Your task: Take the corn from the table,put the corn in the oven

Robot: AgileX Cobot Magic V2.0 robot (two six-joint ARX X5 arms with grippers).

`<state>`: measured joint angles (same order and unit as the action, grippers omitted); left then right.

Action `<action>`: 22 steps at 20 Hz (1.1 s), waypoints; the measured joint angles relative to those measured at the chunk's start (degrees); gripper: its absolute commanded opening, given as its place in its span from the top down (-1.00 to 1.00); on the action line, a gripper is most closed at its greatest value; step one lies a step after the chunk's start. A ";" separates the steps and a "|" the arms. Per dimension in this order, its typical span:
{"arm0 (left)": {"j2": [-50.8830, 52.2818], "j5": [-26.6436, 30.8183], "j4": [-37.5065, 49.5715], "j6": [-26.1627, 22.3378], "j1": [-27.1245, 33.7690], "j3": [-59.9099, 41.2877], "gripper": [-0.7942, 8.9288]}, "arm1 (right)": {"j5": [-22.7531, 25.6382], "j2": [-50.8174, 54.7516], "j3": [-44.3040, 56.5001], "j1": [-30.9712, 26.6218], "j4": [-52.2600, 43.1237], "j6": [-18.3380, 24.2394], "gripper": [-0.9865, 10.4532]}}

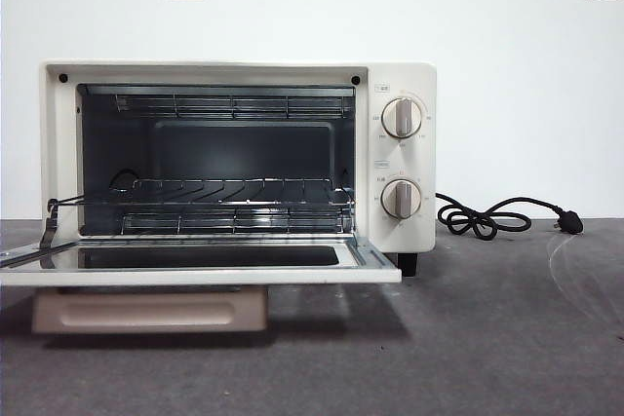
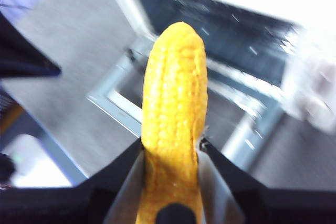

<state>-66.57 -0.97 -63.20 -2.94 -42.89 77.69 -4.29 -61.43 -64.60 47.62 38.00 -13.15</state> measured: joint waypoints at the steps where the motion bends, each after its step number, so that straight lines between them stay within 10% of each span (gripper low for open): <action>1: 1.51 1.22 -0.02 0.39 0.00 0.00 0.85 | -0.66 -0.17 0.00 0.00 -1.03 0.33 0.85; 13: 22.88 16.20 -6.64 4.13 0.13 -0.02 0.85 | -7.19 -13.29 -0.02 4.26 -20.92 8.59 0.85; 22: 32.68 20.46 -11.67 8.22 0.13 -5.84 0.85 | 2.05 -24.90 -3.37 8.92 -25.00 20.65 0.85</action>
<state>-33.89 19.49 -74.87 5.28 -42.76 71.85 -2.24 -86.32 -67.96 56.53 12.99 7.51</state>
